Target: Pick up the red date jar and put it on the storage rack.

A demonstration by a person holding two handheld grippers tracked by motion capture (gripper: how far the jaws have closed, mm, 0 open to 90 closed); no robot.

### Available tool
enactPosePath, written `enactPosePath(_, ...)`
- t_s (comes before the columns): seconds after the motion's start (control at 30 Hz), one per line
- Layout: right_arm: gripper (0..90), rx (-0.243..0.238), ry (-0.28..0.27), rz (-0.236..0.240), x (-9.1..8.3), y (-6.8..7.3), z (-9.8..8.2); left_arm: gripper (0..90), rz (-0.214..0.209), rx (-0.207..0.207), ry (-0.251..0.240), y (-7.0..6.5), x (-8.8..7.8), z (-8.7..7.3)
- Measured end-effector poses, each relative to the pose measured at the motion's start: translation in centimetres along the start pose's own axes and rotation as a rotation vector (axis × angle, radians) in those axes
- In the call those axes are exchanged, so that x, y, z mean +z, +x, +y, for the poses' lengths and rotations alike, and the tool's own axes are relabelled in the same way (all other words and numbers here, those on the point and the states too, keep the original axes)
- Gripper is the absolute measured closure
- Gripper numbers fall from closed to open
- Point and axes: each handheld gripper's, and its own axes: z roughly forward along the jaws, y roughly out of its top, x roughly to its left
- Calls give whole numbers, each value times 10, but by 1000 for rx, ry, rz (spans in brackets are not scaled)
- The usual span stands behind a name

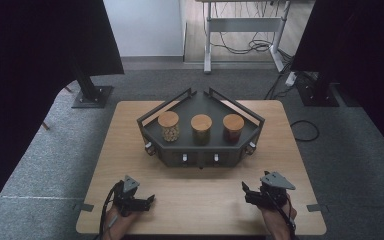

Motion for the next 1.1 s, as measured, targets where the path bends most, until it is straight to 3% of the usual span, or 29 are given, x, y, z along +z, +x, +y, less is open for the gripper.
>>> enactPosePath(1.1,102,10,114,-40,25,-1,-20,19,1,-1,0,0,0,0)
